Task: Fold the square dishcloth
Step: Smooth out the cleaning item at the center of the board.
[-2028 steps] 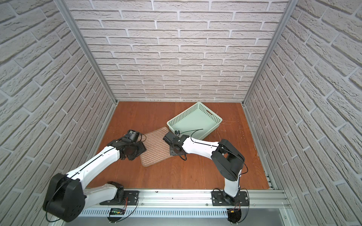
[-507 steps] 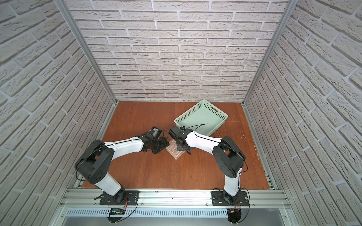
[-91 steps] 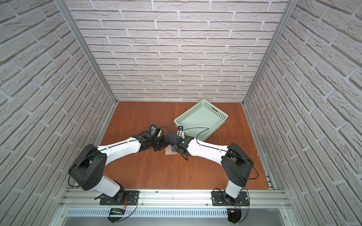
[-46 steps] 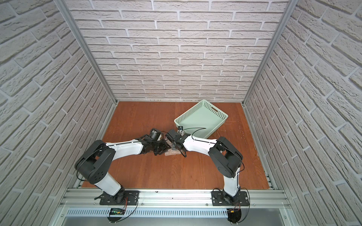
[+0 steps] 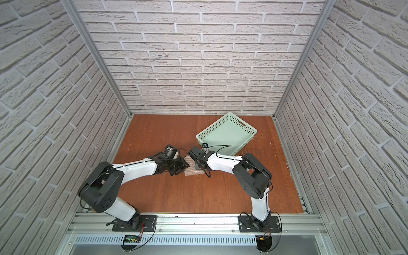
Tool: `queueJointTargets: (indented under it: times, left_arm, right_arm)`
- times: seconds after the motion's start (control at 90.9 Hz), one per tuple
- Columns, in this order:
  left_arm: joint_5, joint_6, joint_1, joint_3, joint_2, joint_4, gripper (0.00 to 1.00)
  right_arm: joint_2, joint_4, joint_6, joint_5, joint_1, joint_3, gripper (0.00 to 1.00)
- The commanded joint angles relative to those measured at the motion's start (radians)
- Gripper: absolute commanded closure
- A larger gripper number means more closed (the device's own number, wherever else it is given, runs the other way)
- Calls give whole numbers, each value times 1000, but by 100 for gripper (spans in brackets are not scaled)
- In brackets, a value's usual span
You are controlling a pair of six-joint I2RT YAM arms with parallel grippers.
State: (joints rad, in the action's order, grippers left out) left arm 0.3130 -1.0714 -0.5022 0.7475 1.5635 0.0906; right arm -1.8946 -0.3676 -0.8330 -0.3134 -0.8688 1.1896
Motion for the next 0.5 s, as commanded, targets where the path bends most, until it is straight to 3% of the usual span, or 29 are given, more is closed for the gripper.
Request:
queueJointTargets:
  times: [0.0,0.253,0.484]
  left_arm:
    - [-26,32,6,24,-45,47,55]
    - [-117,77,7,64,-181,175,48]
    - [-289,118,33,75,-374,326,32]
  right_arm:
    - [76,-17,16,12,-7,-7,93]
    - [239,-83,54,-47,-18,-24,83]
    - [411,-147,76,-181,-13,-78,59]
